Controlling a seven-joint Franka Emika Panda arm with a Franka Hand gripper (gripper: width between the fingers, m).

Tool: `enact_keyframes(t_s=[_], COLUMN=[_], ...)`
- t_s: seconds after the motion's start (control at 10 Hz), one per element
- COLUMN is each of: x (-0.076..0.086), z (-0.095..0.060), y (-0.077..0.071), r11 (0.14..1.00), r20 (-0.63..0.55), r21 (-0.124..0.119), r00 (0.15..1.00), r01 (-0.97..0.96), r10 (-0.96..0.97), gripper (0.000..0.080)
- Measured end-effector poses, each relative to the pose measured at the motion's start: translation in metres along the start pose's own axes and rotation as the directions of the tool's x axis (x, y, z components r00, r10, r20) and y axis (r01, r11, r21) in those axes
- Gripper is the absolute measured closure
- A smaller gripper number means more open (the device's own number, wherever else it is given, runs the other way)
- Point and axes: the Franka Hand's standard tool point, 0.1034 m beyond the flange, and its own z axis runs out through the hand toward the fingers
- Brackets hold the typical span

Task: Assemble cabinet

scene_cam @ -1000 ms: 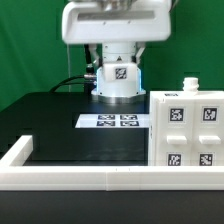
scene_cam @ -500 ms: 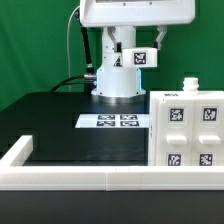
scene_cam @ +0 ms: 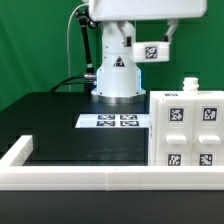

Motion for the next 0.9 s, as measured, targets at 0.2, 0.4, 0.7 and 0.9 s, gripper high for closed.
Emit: enact_keyframes(t_s=[0.2, 0.4, 0.7, 0.9], x=[0.019, 0.037, 0.063, 0.069], z=[-0.011, -0.018, -0.003, 0.011], y=[-0.017, -0.032, -0.046, -0.048], r11=[1.0, 1.0, 0.999, 0.997], r20=[-0.029, -0.052, -0.052, -0.037], r21=[0.009, 0.011, 0.02, 0.012], r00=[0.999, 0.999, 0.998, 0.996], r01=[-0.016, 0.0, 0.032, 0.081], r10=[0.016, 0.001, -0.031, -0.08], gripper=[0.0238, 0.0238, 0.0238, 0.0238])
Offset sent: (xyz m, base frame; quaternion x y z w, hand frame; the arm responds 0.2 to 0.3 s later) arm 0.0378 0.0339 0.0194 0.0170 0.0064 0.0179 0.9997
